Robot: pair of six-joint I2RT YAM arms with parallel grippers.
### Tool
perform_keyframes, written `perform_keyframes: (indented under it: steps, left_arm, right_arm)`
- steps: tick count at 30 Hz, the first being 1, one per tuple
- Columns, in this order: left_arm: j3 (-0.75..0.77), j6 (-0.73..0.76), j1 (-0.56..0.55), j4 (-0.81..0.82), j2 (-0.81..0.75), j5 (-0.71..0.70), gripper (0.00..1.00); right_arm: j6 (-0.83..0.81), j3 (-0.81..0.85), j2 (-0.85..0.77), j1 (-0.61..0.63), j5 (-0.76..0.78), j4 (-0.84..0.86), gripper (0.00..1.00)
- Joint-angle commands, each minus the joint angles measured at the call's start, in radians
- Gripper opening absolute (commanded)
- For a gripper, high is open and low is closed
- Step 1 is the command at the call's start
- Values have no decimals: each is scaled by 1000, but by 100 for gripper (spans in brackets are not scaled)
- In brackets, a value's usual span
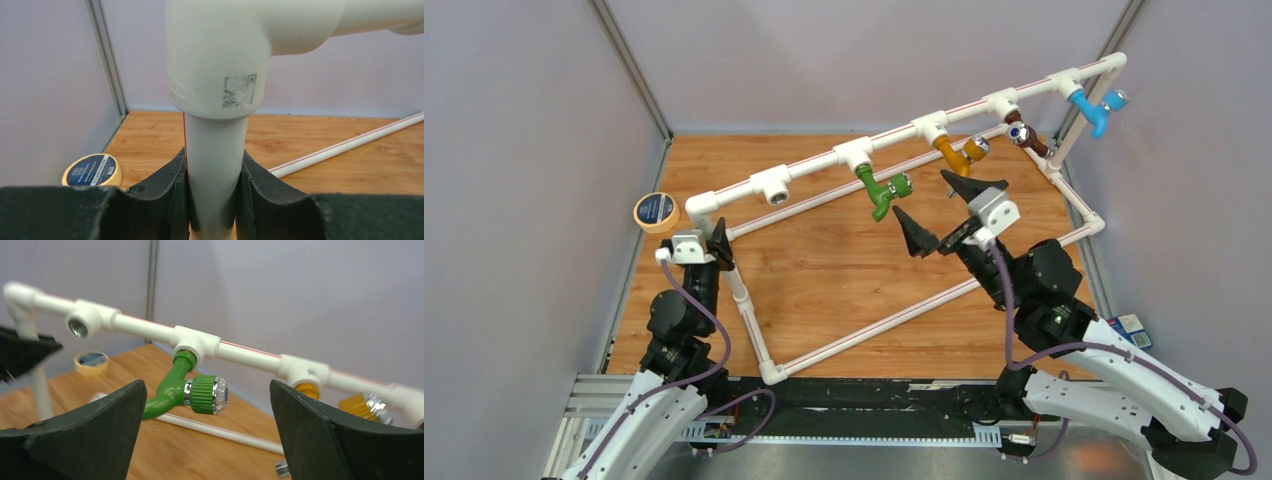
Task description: Install the water faucets
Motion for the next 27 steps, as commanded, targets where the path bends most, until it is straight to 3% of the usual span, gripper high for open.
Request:
perform_keyframes:
  steps: [1, 5, 15, 20, 21, 24, 27]
  left_arm:
    - [14, -1, 5, -43, 24, -10, 0]
    - [13, 6, 5, -42, 26, -13, 0]
    - [13, 6, 2, -45, 32, -5, 0]
    - [13, 9, 4, -47, 26, -10, 0]
    - [11, 9, 5, -47, 26, -10, 0]
    - [13, 8, 5, -45, 29, -7, 0]
    - [13, 2, 2, -45, 33, 1, 0]
  right_arm:
    - [-845, 6, -27, 18, -184, -250, 100]
    - [-1292, -72, -7, 19, -166, -214, 100]
    - [-1524, -71, 226, 5, -106, 130, 99]
    - [-1423, -74, 315, -25, -91, 228, 90]
    - [-1392, -83, 327, -27, -89, 254, 83]
    - [-1192, -91, 346, -25, -110, 340, 74]
    - [-852, -69, 348, -24, -164, 378, 58]
